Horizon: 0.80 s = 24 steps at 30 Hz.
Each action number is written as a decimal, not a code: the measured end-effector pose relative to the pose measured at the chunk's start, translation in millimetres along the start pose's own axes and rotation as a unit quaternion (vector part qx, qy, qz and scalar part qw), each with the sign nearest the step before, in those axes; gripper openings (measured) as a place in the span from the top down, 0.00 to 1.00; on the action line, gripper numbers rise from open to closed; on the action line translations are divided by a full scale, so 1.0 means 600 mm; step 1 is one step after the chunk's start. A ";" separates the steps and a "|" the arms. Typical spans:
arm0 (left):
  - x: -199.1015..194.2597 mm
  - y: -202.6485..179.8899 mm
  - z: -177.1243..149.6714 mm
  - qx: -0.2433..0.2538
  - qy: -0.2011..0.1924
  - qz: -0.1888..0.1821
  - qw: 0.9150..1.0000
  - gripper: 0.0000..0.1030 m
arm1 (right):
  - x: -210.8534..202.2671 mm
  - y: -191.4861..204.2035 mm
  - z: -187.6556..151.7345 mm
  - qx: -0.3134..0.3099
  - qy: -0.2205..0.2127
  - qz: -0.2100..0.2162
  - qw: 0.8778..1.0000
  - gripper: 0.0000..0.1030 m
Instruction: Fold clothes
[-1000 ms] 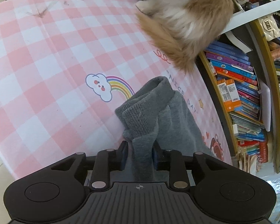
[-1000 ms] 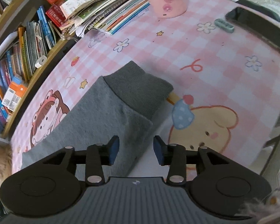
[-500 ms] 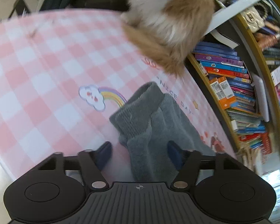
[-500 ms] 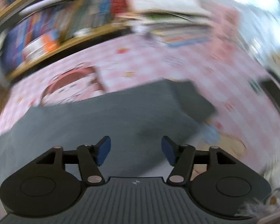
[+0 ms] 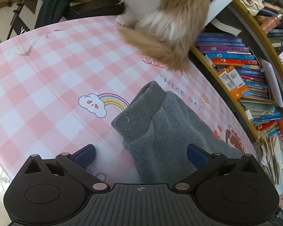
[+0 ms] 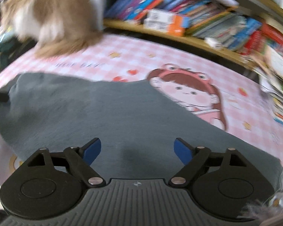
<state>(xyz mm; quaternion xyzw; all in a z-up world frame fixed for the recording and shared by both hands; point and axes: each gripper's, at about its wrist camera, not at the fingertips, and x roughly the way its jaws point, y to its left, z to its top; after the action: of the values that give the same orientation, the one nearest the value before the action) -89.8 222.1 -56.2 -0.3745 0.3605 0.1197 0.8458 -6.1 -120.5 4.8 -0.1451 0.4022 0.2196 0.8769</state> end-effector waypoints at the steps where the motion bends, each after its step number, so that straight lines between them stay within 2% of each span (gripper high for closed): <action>1: -0.001 0.003 0.000 -0.005 0.001 -0.004 1.000 0.00 | 0.008 0.011 0.006 -0.014 0.007 0.004 1.000 0.16; 7: -0.004 0.030 0.002 -0.083 0.010 -0.051 0.995 0.01 | 0.041 0.067 0.043 -0.061 -0.006 0.013 0.998 0.13; 13: -0.003 0.039 0.001 -0.107 -0.006 -0.058 0.993 0.15 | 0.072 0.102 0.064 -0.072 -0.020 0.007 0.997 0.13; 16: -0.002 0.040 -0.001 -0.114 -0.006 -0.063 0.992 0.16 | 0.084 0.109 0.072 -0.082 -0.052 -0.049 0.994 0.14; 19: 0.000 0.041 -0.002 -0.120 -0.006 -0.068 0.990 0.16 | 0.101 0.093 0.083 -0.064 -0.056 -0.085 0.993 0.14; 22: 0.002 0.041 -0.004 -0.127 -0.006 -0.073 0.989 0.17 | 0.123 0.076 0.090 -0.040 -0.031 -0.074 0.996 0.16; 24: 0.005 0.041 -0.005 -0.128 -0.004 -0.076 0.989 0.23 | 0.129 0.081 0.087 -0.045 -0.022 -0.056 0.997 0.16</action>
<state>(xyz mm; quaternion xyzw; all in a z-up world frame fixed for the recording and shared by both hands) -100.8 236.6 -73.0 -0.5059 0.3095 0.1013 0.7988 47.9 -35.5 -25.1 -0.2015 0.3633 0.1909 0.8893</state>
